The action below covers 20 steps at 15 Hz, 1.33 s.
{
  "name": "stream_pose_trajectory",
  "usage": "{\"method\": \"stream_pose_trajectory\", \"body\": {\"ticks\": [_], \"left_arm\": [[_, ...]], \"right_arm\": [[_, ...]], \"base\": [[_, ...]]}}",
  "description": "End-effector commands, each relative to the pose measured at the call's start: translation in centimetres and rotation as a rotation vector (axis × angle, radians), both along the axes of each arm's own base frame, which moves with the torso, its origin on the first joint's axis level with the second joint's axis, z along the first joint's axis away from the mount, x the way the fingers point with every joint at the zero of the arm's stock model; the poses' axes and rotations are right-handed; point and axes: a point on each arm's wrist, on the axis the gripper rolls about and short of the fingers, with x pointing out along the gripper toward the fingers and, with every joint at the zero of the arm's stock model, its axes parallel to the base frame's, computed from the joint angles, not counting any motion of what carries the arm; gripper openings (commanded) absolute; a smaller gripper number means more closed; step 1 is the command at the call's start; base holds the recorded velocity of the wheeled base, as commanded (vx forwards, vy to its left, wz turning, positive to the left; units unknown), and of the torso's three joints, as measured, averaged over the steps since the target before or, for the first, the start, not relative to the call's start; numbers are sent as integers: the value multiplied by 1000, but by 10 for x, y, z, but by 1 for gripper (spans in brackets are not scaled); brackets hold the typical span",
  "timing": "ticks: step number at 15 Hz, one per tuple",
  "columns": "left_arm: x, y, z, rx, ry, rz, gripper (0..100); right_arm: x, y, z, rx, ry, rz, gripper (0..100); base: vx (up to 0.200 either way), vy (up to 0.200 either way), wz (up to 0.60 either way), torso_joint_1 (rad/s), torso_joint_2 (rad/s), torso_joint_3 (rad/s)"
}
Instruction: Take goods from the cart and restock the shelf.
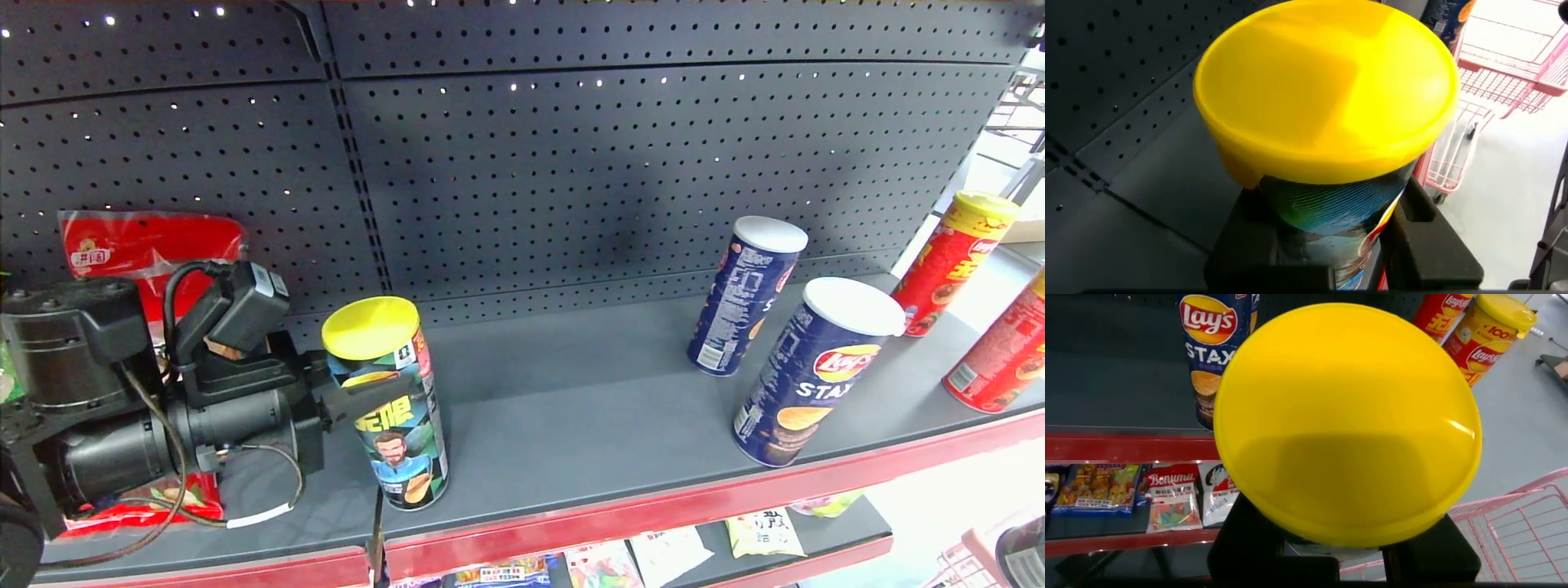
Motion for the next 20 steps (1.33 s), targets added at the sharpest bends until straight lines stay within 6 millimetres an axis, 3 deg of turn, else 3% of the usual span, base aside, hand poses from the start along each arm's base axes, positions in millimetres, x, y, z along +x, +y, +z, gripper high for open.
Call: {"method": "stream_pose_trajectory", "body": {"ticks": [1, 20], "left_arm": [[-1, 0, -1, 2, 2, -1, 0], [-8, -4, -15, 4, 2, -32, 0]], "right_arm": [[0, 0, 0, 0, -3, 1, 0], [1, 0, 2, -1, -1, -1, 0]], "base": [[0, 0, 0, 0, 0, 0], [0, 0, 0, 0, 0, 0]]}}
